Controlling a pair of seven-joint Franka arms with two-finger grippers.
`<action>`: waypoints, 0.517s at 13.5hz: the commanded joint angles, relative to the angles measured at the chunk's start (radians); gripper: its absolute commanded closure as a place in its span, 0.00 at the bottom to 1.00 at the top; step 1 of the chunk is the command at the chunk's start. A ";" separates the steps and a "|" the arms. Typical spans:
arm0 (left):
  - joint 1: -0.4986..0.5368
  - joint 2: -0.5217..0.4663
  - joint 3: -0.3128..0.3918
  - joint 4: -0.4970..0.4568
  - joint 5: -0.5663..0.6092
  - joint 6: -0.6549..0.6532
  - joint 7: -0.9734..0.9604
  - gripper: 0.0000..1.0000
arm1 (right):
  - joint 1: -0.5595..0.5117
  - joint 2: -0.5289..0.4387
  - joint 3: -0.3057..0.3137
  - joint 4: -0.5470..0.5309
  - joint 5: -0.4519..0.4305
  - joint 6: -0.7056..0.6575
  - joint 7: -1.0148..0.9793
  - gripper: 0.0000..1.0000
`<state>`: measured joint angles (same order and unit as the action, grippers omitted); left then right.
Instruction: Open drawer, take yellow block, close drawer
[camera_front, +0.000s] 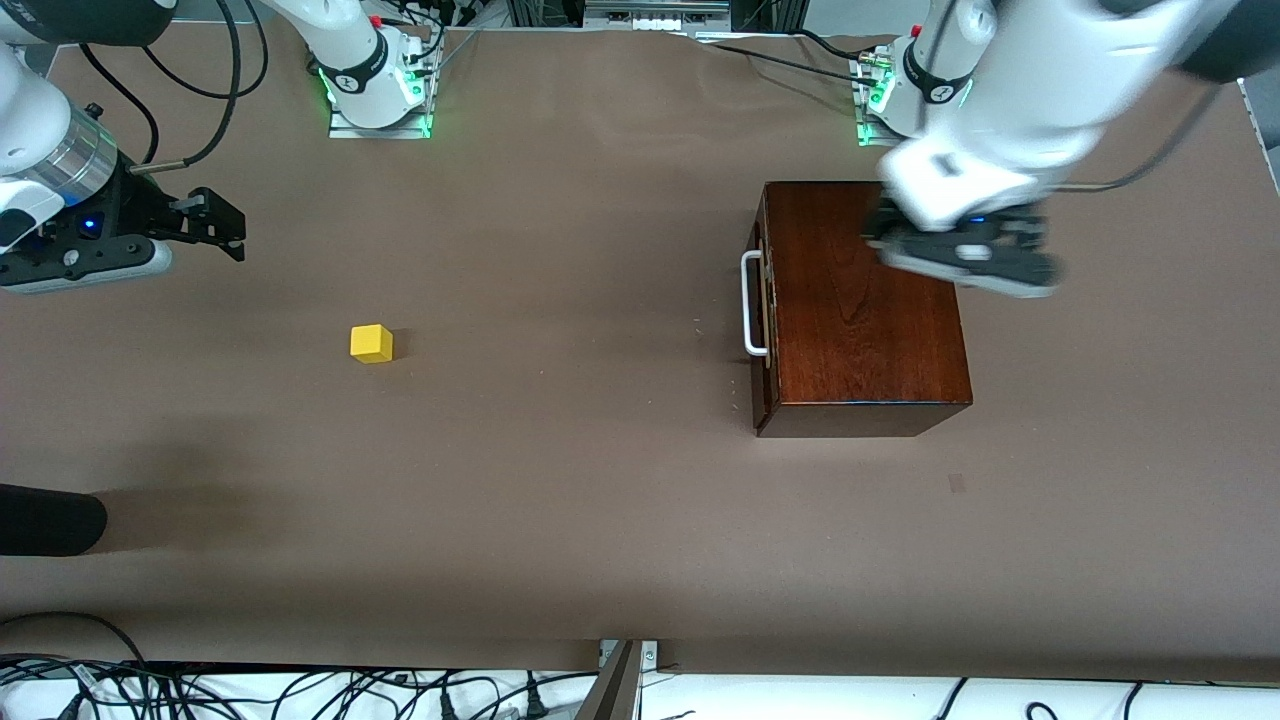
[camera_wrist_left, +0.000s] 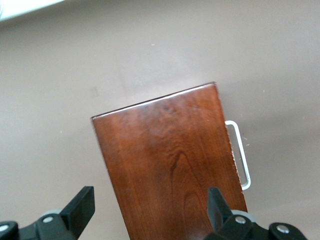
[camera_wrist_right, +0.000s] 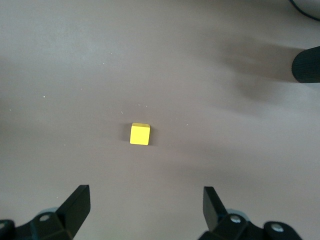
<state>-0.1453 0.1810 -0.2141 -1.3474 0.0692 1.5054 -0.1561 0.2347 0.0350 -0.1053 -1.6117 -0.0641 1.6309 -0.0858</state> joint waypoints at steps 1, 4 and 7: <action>-0.007 -0.139 0.158 -0.186 -0.071 0.070 -0.014 0.00 | -0.012 0.011 -0.005 0.024 0.024 -0.025 0.006 0.00; 0.019 -0.173 0.228 -0.300 -0.025 0.128 -0.011 0.00 | -0.012 0.009 -0.014 0.019 0.047 -0.026 0.006 0.00; 0.067 -0.181 0.220 -0.306 0.004 0.128 -0.011 0.00 | -0.012 0.009 -0.014 0.019 0.049 -0.026 0.008 0.00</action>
<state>-0.0885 0.0423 0.0175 -1.6151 0.0462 1.6137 -0.1548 0.2316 0.0378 -0.1230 -1.6117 -0.0356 1.6240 -0.0839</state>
